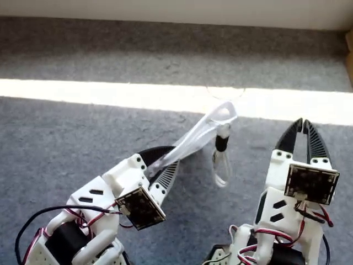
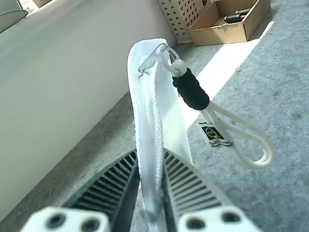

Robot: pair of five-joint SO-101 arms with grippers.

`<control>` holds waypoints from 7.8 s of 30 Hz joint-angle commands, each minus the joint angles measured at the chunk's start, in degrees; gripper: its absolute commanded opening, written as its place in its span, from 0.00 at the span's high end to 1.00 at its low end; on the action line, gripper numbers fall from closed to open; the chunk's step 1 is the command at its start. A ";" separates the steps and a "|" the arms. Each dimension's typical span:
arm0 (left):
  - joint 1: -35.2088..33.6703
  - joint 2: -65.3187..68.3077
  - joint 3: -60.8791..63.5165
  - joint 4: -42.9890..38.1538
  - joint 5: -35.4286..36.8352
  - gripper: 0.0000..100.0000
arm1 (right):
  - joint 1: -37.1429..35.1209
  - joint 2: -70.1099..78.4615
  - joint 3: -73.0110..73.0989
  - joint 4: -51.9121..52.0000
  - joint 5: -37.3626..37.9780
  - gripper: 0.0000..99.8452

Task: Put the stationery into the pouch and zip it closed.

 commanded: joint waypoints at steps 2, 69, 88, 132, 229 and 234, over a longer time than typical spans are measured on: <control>-0.84 -0.04 -3.03 -0.18 -0.62 0.99 | -2.42 0.04 -0.48 0.40 -0.44 0.99; -0.92 -0.04 -2.77 0.18 -0.62 0.99 | -0.92 0.48 6.02 -4.00 -5.54 1.00; -1.01 -0.04 -2.95 0.18 -0.62 0.99 | 5.58 0.04 6.02 -2.33 -5.63 1.00; -21.32 0.04 -2.68 -9.32 3.43 0.87 | -24.66 0.04 14.11 6.46 -9.67 0.71; -39.87 -12.62 33.71 2.29 13.19 0.99 | -20.00 -9.36 35.74 19.03 -14.77 0.99; -39.87 -12.44 33.71 2.20 13.19 0.99 | -20.26 -9.36 42.77 18.95 -15.03 0.99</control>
